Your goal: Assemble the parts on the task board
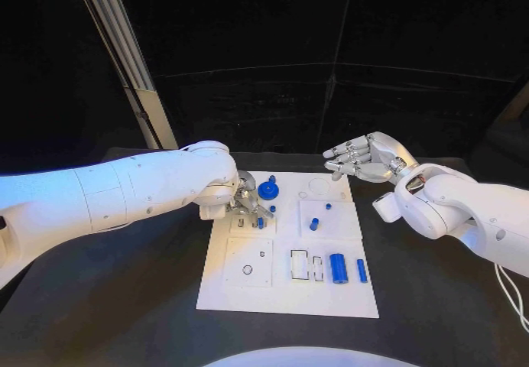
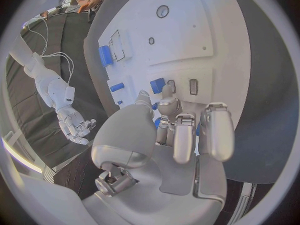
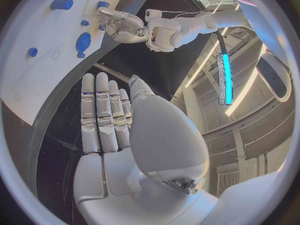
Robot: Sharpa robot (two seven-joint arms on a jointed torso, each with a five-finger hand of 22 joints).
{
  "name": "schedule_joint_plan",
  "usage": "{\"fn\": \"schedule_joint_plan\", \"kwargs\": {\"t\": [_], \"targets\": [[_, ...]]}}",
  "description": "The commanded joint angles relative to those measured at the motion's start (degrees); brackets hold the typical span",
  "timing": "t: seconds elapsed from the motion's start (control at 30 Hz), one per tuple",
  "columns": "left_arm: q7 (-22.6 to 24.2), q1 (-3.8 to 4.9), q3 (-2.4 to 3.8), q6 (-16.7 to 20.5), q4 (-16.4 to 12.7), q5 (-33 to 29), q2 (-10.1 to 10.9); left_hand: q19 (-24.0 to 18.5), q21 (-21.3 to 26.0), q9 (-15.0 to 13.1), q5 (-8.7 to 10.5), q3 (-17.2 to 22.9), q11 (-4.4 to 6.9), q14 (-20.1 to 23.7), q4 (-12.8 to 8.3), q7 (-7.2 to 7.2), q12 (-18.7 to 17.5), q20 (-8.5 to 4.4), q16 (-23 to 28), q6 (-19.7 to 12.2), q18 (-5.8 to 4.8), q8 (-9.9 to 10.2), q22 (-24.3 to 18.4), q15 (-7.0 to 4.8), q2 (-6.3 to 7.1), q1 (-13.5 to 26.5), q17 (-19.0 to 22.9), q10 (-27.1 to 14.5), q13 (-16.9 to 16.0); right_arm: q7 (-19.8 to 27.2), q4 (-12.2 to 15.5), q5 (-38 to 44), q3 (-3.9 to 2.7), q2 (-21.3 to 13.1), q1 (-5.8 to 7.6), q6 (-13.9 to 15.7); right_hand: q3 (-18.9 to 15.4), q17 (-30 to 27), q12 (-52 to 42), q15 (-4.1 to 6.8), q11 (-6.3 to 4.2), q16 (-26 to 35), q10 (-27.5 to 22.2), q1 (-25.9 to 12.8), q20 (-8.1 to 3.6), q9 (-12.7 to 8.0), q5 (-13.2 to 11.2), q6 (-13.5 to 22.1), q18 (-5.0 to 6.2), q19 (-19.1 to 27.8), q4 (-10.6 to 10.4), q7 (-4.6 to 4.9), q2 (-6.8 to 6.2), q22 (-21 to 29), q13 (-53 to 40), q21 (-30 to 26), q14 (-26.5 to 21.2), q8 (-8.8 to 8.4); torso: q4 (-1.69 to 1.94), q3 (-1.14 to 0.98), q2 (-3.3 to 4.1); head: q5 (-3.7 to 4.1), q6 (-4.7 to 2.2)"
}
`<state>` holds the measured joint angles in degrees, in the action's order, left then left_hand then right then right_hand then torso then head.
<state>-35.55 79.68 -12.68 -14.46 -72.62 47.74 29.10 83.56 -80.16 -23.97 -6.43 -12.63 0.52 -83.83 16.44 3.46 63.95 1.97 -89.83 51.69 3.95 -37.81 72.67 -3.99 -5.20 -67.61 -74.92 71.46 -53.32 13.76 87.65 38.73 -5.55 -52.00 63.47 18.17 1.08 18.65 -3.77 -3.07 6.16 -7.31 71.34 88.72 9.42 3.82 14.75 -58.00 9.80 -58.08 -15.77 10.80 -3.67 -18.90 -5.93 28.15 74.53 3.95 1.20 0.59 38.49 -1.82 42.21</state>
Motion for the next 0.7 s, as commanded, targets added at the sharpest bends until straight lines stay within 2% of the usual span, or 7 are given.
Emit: {"fn": "schedule_joint_plan", "kwargs": {"t": [0.03, 0.2, 0.7], "targets": [[-0.4, 0.06, 0.00, -1.8, 0.0, 0.3, -0.2, 0.9, -0.3, -0.1, -0.05, 0.0, 0.23, -6.2, -0.5, -0.11, 0.4, -0.12, -0.2, -0.4, -0.62, -0.3, 0.1, -0.36, 0.12, -0.6, -15.1, 0.2, -0.1, 0.1, 0.0, 0.0, -0.05, 0.1, 0.12, -0.7, -0.3, 0.0, 0.1, -0.10, 0.43, 0.2, -0.1, -0.5, -0.18, 0.0, 0.2, 0.3, 0.63, -0.4, 0.1, 0.07, 0.03, 0.0, 0.1, -0.1, 0.3, -0.34, 0.03, -0.01, 0.00, 0.03, 0.06], [-0.3, 0.05, -0.02, -1.7, 0.1, 0.3, -0.3, 0.9, -0.4, -0.3, -0.18, 0.1, 0.23, -6.2, -0.6, -0.12, 0.5, -0.12, -0.2, -0.5, -0.62, -0.5, 0.2, -0.37, 0.02, -0.9, -15.1, 0.2, -0.2, 0.0, -0.2, 0.0, -0.05, 0.3, 0.12, -0.8, -0.5, -0.1, 0.1, -0.14, 0.48, 0.4, -0.2, -0.7, -0.13, 0.0, 0.4, 0.4, 0.63, -0.5, 0.0, 0.10, 0.12, 0.2, 0.2, -0.4, 0.4, -0.33, 0.01, -0.01, -0.01, 0.06, 0.39], [-0.3, 0.04, -0.03, -2.1, 0.4, 0.3, -0.6, 0.8, -0.6, -1.2, -0.50, 1.3, 0.30, -6.2, -1.5, -0.19, 0.7, -0.14, -0.2, -1.1, -0.68, -1.4, 0.7, -0.41, -0.39, -3.4, -15.1, 0.2, -0.5, -0.1, -0.6, 0.0, -0.05, 0.6, 0.12, -0.8, -0.6, -0.3, 0.1, -0.22, 0.53, 0.9, -0.3, -0.9, -0.05, 0.0, 0.8, 0.5, 0.62, -0.5, 0.0, 0.14, 0.22, 0.5, 0.5, -0.9, 0.4, -0.33, -0.01, 0.00, 0.01, 0.09, 0.51]]}}
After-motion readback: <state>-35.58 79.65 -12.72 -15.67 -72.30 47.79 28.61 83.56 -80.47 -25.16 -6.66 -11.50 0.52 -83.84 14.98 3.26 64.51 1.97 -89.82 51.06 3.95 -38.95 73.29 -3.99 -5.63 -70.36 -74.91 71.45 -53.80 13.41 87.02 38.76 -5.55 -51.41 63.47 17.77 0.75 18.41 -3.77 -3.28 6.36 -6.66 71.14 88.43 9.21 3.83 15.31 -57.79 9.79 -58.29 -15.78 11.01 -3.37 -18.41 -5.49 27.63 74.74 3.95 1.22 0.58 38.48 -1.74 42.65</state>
